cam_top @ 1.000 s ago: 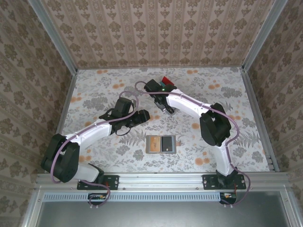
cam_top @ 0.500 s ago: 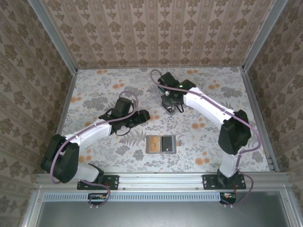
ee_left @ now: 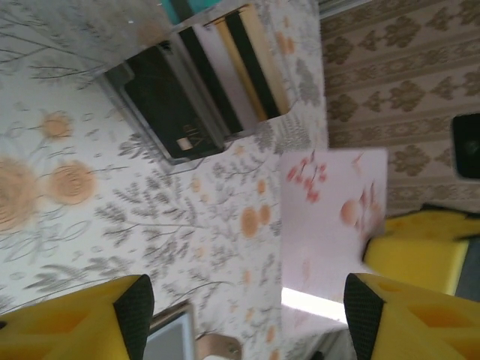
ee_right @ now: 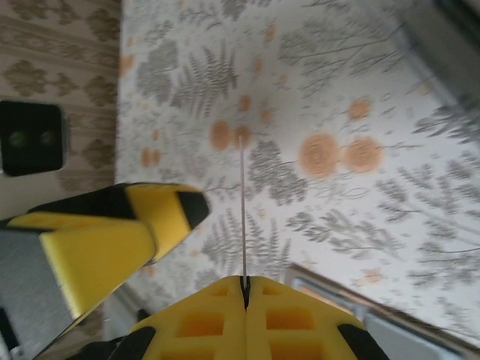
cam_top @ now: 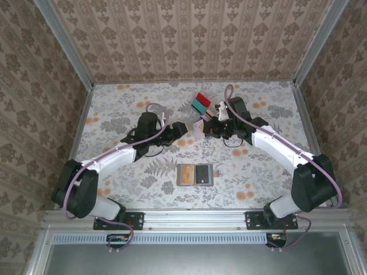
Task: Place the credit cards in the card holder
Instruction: Pick up the credit card from the storage box.
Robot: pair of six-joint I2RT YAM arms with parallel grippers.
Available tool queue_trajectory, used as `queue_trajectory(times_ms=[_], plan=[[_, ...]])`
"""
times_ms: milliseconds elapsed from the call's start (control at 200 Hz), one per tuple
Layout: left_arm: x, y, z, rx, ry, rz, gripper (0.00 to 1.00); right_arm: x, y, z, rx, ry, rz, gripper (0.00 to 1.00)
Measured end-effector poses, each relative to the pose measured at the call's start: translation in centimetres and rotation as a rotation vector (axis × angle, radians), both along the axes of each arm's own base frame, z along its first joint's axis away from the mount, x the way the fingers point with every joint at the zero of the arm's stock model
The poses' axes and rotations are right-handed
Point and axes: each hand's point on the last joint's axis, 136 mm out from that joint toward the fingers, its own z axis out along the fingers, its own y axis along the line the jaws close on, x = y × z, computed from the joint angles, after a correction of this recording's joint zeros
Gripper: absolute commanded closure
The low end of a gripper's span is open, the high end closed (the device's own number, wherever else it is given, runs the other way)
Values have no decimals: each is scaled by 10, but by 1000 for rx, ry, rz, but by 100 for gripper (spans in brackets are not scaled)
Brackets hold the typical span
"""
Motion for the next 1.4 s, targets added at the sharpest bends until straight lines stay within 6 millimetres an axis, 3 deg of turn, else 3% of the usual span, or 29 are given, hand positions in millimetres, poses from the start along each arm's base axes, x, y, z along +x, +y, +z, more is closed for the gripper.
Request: queue_trajectory(times_ms=[150,305,440,530,1105,1265,1305,1360,1400], plan=[[7,-10,3,-59,14,-11,41,-3,11,6,98,18,13,96],[9,-16,14,-120,19,-15,61,-3,17,11,165,26,20,94],[10,-18,22,-153,14,-13,87,-3,21,16,205,29,24,91],[13,-17,26,-167,7,-6,93,-1,19,15,218,36,11,89],[12,-20,35,-204,-14,-45,90,-1,26,17,319,97,17,82],[11,-21,34,-206,-13,-52,86,-2,28,19,341,104,21,93],[11,-21,33,-204,-10,-51,82,-2,28,19,341,104,21,94],[11,-21,32,-201,-5,-50,66,-3,27,19,337,105,21,95],[9,-20,28,-188,1,-54,61,-4,27,19,328,98,19,95]])
